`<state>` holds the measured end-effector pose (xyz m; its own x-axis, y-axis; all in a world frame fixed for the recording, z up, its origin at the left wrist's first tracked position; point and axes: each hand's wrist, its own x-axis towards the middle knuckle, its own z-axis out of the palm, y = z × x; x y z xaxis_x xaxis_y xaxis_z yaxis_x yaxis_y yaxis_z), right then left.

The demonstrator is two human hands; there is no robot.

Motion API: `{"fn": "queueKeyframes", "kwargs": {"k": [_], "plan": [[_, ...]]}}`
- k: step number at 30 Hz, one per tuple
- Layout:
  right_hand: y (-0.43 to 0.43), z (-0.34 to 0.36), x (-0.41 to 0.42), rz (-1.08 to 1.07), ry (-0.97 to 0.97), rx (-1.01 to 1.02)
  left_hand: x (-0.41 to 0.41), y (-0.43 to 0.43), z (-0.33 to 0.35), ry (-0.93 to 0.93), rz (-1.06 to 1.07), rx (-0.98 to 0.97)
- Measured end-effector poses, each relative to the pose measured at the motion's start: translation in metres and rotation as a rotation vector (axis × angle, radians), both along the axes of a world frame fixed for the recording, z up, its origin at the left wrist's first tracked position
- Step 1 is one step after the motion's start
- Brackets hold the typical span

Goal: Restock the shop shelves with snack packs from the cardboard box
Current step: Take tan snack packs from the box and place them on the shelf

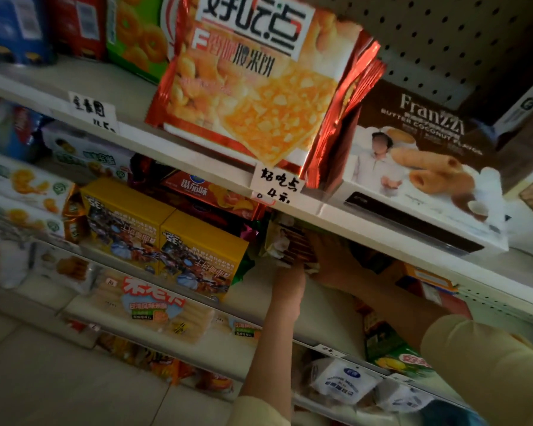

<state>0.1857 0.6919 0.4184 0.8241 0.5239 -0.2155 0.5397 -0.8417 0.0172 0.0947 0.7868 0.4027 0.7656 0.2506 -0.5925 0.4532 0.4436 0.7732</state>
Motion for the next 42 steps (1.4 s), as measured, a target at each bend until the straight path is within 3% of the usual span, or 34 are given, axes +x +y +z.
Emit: {"fn": "queueKeyframes", "kwargs": {"k": [4, 9, 12, 16, 19, 26, 30, 34, 42], "plan": [[-0.007, 0.016, -0.026, -0.029, 0.085, 0.006, -0.021, -0.002, 0.016, 0.01, -0.31, 0.593], [-0.022, 0.061, -0.079, -0.015, 0.209, -0.059, -0.061, -0.02, 0.055, -0.01, -0.564, 0.858], [-0.031, 0.09, -0.101, -0.017, 0.241, 0.011, -0.074, -0.026, 0.092, 0.02, -0.607, 0.866], [-0.056, 0.131, -0.121, -0.011, 0.155, 0.096, -0.081, -0.052, 0.142, 0.003, -0.852, 0.93], [-0.079, 0.145, -0.131, -0.018, 0.129, 0.294, -0.079, -0.071, 0.156, -0.051, -0.948, 0.925], [-0.193, 0.159, -0.178, -0.426, 0.144, 0.434, -0.08, -0.175, 0.179, -0.201, -1.317, 1.002], [-0.27, 0.156, -0.221, -0.668, 0.13, 0.504, -0.095, -0.253, 0.17, -0.339, -1.545, 1.16], [-0.357, 0.143, -0.27, -0.921, 0.137, 0.534, -0.119, -0.337, 0.15, -0.508, -1.661, 1.074], [-0.515, 0.109, -0.349, -1.354, 0.191, 0.52, -0.153, -0.476, 0.107, -0.475, -1.846, 1.127]]}}
